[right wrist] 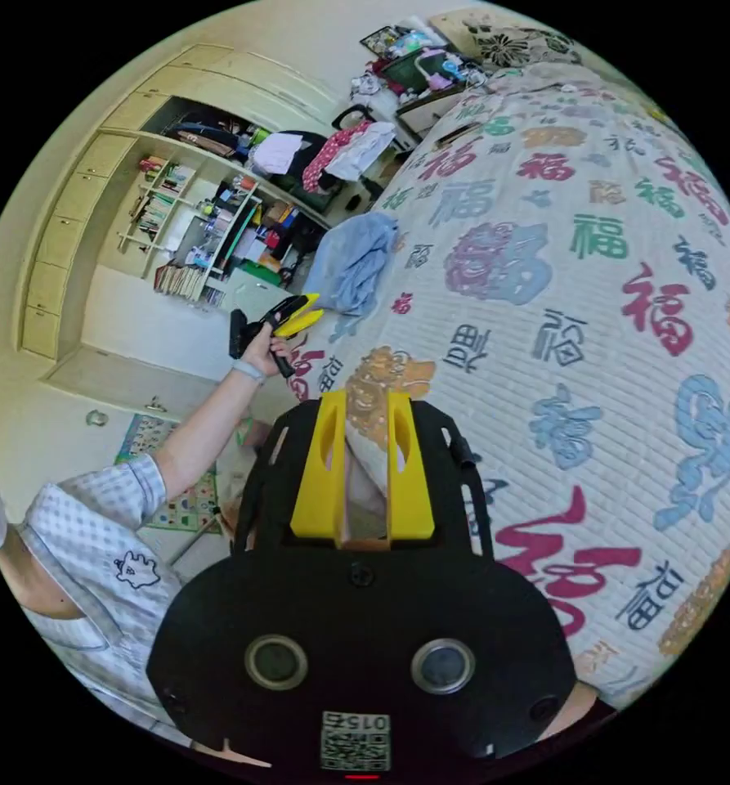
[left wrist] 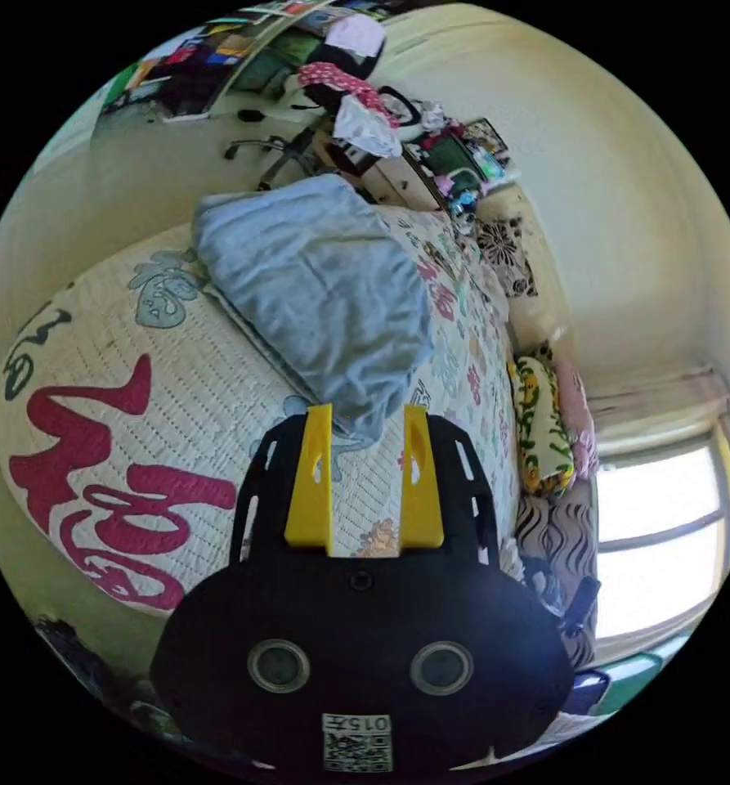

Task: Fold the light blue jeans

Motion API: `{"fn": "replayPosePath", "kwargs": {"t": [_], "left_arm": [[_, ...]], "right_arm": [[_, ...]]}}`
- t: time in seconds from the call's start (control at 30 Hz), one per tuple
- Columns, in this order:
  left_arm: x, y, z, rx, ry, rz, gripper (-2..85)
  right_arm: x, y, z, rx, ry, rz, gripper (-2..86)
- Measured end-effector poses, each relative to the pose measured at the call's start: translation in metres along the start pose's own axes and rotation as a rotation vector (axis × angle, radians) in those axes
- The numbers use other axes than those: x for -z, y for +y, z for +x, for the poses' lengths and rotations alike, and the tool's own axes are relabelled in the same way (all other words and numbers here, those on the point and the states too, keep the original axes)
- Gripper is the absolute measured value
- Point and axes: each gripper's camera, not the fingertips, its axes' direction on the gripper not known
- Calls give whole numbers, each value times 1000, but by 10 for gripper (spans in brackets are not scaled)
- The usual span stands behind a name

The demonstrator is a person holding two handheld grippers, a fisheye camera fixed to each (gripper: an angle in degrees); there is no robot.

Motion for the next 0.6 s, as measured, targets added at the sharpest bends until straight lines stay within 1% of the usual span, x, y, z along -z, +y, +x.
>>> {"fn": "replayPosePath", "kwargs": {"t": [0.07,0.17,0.23,0.27,0.3,0.33,0.37,0.43,0.5,0.53,0.57,0.6], "left_arm": [[9,-15,-28,101,30,15,144],[16,-25,-47,209,40,43,161],[28,-25,-53,279,55,103,152],[33,-26,-55,291,94,120,138],[38,-26,-56,293,92,125,131],[45,-28,-57,240,185,122,101],[53,-28,-62,255,270,105,81],[72,-28,-60,215,369,105,67],[97,-27,-45,115,435,105,59],[113,-27,-30,41,478,87,57],[131,-26,-13,-33,497,76,58],[141,-25,-4,-72,496,72,58]], "right_arm": [[-51,-21,-3,12,-42,-44,81],[-93,-34,4,14,-70,-54,81],[-113,-44,17,-4,-69,-45,81],[-125,-55,24,5,-71,-32,82],[-132,-62,27,9,-69,-26,83],[-147,-80,36,9,-64,-24,90],[-166,-100,46,-3,-80,-39,103],[-199,-130,64,-44,-111,-79,132],[-227,-153,90,-146,-192,-83,158],[-242,-161,113,-252,-326,-74,153],[-251,-161,132,-305,-575,-28,130],[-253,-159,139,-321,-703,12,110]]}}
